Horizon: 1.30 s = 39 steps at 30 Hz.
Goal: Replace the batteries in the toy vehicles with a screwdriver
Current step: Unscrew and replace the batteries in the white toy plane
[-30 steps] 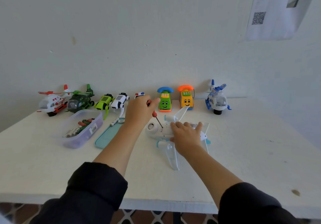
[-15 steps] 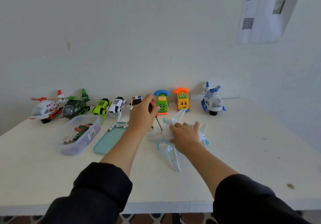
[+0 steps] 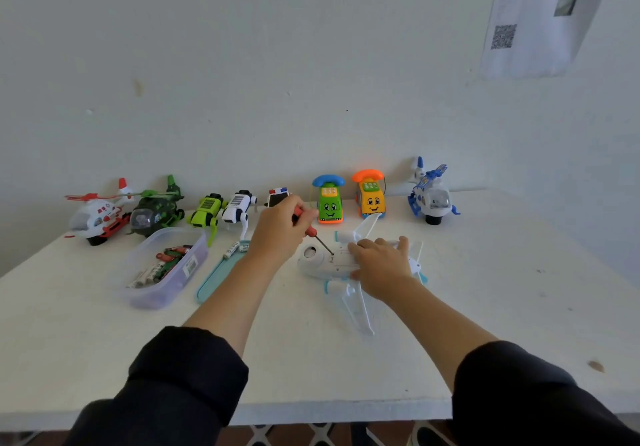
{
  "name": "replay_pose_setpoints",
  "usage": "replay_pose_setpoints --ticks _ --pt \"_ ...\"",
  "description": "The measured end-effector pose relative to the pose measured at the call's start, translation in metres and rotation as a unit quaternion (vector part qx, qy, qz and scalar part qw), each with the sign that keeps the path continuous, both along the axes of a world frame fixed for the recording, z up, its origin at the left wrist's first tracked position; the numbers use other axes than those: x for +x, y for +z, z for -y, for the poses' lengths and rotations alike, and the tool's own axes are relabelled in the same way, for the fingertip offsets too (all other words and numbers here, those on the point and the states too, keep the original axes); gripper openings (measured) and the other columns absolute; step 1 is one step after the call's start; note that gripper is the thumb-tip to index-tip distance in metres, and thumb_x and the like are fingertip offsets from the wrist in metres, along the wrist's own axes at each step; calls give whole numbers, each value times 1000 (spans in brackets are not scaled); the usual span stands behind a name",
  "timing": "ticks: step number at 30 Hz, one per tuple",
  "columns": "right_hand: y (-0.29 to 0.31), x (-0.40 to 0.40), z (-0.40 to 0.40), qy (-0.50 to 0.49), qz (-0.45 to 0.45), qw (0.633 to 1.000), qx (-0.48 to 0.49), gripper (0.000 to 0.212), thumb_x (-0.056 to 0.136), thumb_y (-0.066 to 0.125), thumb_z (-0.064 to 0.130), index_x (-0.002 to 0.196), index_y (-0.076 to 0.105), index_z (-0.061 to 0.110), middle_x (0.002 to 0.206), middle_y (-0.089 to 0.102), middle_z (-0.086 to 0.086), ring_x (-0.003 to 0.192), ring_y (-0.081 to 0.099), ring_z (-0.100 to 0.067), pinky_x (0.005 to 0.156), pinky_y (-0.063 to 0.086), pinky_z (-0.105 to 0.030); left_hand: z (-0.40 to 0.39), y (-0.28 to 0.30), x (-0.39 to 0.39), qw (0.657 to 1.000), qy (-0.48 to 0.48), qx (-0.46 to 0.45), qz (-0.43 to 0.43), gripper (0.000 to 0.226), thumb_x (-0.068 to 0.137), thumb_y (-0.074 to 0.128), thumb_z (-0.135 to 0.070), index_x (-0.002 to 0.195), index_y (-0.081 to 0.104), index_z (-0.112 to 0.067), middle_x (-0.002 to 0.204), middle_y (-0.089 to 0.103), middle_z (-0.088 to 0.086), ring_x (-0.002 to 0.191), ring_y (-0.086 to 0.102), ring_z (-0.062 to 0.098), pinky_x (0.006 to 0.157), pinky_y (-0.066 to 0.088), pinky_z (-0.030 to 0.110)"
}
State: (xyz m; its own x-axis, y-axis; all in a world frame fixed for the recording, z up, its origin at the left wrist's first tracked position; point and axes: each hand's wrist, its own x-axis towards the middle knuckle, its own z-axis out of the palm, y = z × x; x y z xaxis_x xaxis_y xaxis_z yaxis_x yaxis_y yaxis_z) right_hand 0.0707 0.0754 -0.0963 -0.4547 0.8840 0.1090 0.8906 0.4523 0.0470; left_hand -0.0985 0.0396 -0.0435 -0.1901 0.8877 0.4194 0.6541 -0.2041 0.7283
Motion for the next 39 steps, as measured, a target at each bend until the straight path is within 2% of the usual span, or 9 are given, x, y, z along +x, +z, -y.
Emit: replay_pose_setpoints --ticks 3,7,12,15,22,27,30,35,39 --pt "5 1 -6 9 8 1000 -8 36 92 53 42 123 48 25 121 54 4 115 47 -21 105 18 -57 -3 8 -2 999 1 -41 -23 11 94 52 -20 84 52 -14 74 69 -2 69 62 8 59 45 17" --pt "16 -1 -20 18 16 999 -30 30 84 62 41 107 57 22 101 56 5 100 55 -20 100 21 -52 -14 22 0 991 -72 -102 40 13 94 45 -7 103 53 -12 77 64 2 90 65 24 90 50 38" --pt "26 -10 -29 32 40 998 -31 33 74 71 39 94 53 21 89 54 5 88 56 -18 94 26 -46 -29 7 16 997 34 56 -46 18 89 62 -22 73 53 -21 50 53 -5 50 63 5 54 46 19" --pt "29 -6 -39 28 29 997 -60 48 73 73 43 111 56 20 101 61 2 97 56 -21 97 25 -45 -34 -7 21 979 174 94 -53 39 87 50 -48 63 46 -16 50 61 -2 54 61 14 55 46 29" --pt "32 -8 -58 31 1 994 -101 57 68 78 46 114 56 21 109 62 2 102 55 -20 89 28 -40 -38 -3 16 974 -22 16 225 14 91 49 -14 83 55 -23 74 60 5 73 61 33 75 52 35" --pt "26 -6 -62 36 -39 992 -112 58 66 78 46 115 57 24 109 62 3 100 55 -19 88 36 -34 -42 -8 6 995 36 95 -2 5 91 60 -23 90 56 -19 63 60 5 54 65 12 59 55 42" --pt "24 -2 -58 41 -65 991 -109 54 68 76 45 116 60 24 108 62 4 95 55 -16 80 42 -29 -44 -2 1 999 22 45 15 24 83 66 -27 72 44 -26 63 55 -5 59 67 18 61 53 46" --pt "27 -16 -54 68 -43 993 -86 55 71 73 47 121 59 28 111 62 8 100 54 -14 87 36 -32 -39 21 -17 986 -97 -116 73 27 86 48 -1 89 45 -28 94 59 3 86 63 24 86 54 49" --pt "28 -37 -56 63 -42 991 -110 55 70 75 48 120 60 29 111 61 7 102 52 -16 93 34 -37 -39 21 -31 990 -117 -73 1 20 90 56 -5 101 50 -21 90 59 5 82 67 27 78 56 48"
